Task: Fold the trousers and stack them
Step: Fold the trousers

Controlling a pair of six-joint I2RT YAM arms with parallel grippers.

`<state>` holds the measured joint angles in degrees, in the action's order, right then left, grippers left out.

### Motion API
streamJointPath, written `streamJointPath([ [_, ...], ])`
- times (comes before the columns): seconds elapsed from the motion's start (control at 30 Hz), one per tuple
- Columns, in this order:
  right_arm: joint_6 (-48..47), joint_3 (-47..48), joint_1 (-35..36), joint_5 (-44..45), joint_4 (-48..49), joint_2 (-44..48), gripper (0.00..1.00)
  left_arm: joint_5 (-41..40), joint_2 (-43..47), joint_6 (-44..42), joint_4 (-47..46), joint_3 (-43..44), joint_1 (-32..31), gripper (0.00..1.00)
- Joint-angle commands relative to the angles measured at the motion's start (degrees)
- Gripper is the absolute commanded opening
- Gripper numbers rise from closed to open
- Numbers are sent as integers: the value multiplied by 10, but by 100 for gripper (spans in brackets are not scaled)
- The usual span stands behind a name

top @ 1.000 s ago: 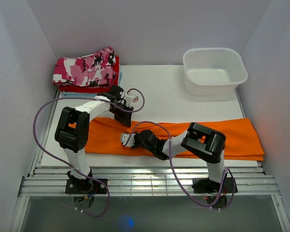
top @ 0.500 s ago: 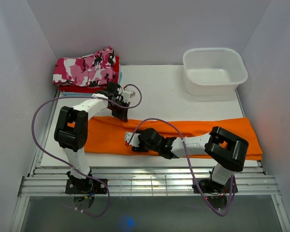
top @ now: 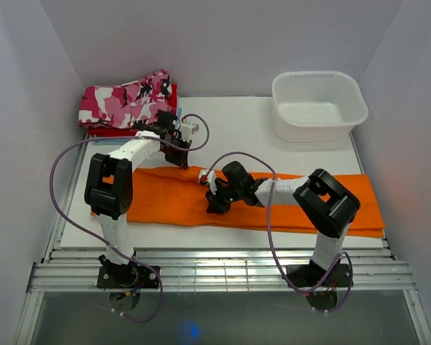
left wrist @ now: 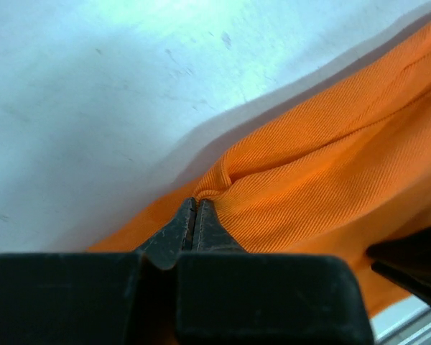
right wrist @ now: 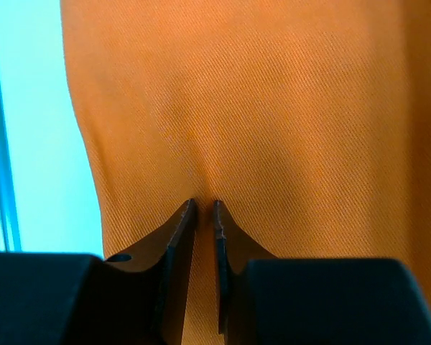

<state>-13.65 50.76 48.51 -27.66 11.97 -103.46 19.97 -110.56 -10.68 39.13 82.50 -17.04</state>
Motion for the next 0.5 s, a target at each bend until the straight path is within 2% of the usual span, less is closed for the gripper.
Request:
streamJointPath([
  [0.0, 37, -8, 4, -93, -91, -60, 21, -48, -2, 0, -49, 28, 18, 0],
  [0.2, 20, -1, 8, -129, -142, -90, 8, -102, -34, 6, -138, 37, 26, 0],
  [0.4, 11, 0, 13, -146, -184, -119, 8, -125, -55, 13, -236, 22, 29, 0],
  [0.47, 16, -2, 13, -125, -178, -114, 8, -126, -67, 9, -231, 35, 29, 0],
])
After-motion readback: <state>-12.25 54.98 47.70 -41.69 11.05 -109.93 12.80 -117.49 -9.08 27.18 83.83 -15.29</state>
